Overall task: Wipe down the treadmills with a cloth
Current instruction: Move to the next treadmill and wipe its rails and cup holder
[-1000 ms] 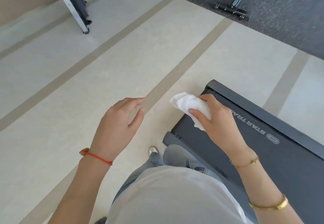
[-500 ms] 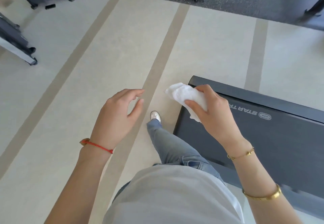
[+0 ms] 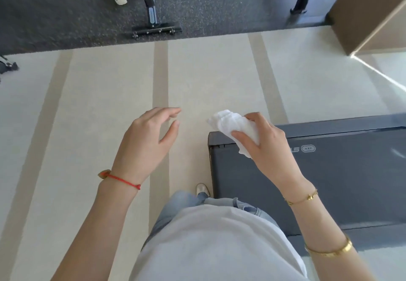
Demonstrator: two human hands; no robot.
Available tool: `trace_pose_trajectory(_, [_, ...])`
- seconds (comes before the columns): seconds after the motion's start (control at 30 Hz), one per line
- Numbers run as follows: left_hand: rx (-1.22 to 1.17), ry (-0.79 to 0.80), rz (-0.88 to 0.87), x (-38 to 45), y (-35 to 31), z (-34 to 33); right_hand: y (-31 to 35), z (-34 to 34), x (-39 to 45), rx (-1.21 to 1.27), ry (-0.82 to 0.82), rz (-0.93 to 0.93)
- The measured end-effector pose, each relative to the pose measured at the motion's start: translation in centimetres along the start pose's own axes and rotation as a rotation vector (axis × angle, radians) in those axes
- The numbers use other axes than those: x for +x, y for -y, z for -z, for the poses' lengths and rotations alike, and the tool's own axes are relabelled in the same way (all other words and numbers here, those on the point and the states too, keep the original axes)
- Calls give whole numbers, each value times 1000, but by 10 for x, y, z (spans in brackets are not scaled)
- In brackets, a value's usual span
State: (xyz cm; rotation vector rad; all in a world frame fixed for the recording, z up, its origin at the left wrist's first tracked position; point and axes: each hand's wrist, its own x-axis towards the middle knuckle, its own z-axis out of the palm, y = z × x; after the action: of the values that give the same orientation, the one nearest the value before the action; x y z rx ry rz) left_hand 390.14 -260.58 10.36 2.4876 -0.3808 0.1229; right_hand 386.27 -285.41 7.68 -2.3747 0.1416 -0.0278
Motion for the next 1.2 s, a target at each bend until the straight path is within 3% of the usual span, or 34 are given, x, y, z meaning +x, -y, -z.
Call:
trace_pose_trajectory(0.67, [-78, 288, -450, 391, 48, -64, -11, 9, 271, 32, -378, -370])
trace_pose_trajectory(1.2, [-156, 548, -782, 604, -60, -169, -70, 91, 395, 55, -724, -647])
